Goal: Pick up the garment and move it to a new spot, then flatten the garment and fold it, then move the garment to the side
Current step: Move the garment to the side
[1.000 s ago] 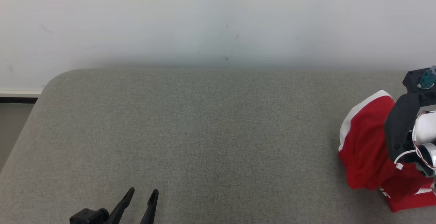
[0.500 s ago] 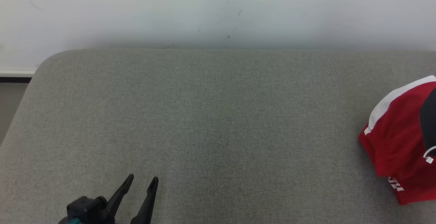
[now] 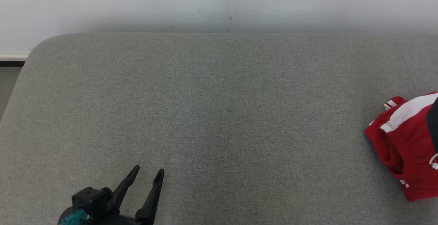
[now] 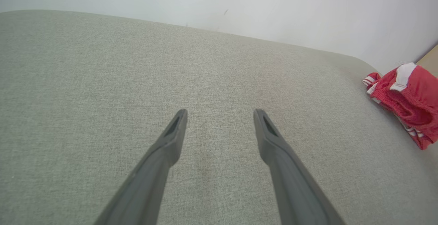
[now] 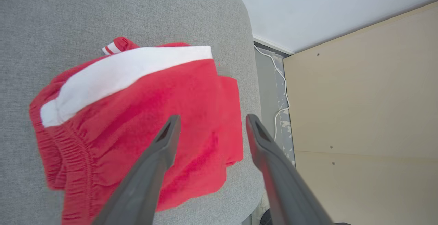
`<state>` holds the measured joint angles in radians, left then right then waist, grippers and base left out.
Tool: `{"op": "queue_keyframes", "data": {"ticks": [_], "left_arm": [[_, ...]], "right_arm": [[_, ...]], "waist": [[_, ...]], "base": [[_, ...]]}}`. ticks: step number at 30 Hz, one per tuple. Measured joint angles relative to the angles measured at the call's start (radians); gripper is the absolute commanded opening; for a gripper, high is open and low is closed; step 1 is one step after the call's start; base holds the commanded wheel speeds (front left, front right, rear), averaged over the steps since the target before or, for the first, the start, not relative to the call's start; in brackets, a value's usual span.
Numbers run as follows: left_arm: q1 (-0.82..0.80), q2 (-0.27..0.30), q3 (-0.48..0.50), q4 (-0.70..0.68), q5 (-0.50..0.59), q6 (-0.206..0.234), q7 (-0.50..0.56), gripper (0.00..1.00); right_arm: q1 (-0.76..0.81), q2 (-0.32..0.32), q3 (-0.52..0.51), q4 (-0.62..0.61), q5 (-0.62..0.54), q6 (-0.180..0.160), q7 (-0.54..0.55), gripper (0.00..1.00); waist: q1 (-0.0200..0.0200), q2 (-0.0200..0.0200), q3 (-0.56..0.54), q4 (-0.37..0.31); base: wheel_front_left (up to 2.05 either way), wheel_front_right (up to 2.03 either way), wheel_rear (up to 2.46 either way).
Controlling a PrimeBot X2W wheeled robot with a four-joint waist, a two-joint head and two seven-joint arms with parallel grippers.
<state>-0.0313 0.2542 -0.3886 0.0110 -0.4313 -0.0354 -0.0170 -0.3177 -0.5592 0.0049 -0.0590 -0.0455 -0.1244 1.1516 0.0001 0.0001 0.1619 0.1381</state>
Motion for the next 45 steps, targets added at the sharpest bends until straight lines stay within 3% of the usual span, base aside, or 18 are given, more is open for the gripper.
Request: {"op": "queue_keyframes", "data": {"ticks": [7,11,19,27,32,45], "left_arm": [[-0.014,-0.003,-0.008,0.011,0.0,0.0,0.003,1.0],[-0.033,-0.012,-0.013,0.018,0.012,-0.001,0.003,1.0],[-0.038,-0.026,0.029,0.012,0.028,0.019,-0.081,1.0],[-0.035,-0.045,0.074,0.039,0.016,0.04,-0.153,1.0],[-0.016,-0.061,0.12,0.064,0.004,0.082,-0.173,1.0],[0.04,-0.063,0.165,0.092,-0.032,0.112,-0.179,1.0]], "right_arm": [[-0.013,0.041,-0.023,0.003,-0.019,0.0,-0.063,1.0],[-0.018,0.086,-0.064,-0.009,0.027,0.0,-0.181,1.0],[0.016,0.298,-0.128,-0.082,0.209,0.0,-0.537,1.0],[0.152,0.486,-0.194,-0.06,0.27,-0.004,-0.823,1.0],[0.221,0.511,-0.165,-0.019,0.327,0.008,-0.935,1.0],[0.313,0.511,-0.095,0.051,0.393,0.073,-1.132,1.0]], "waist": [[0.0,0.0,-0.003,-0.004],[-0.0001,0.0,-0.015,-0.001],[-0.0001,-0.0001,-0.049,0.002],[-0.0002,0.0,-0.098,-0.021],[-0.0002,-0.0001,-0.139,-0.038],[-0.0003,-0.0001,-0.22,-0.09]], "base": [[0.0,0.0,0.0],[0.0,0.0,0.0],[0.0,0.0,0.0],[0.0,0.0,0.0],[0.0,0.0,0.0],[0.0,0.0,0.0]]}}
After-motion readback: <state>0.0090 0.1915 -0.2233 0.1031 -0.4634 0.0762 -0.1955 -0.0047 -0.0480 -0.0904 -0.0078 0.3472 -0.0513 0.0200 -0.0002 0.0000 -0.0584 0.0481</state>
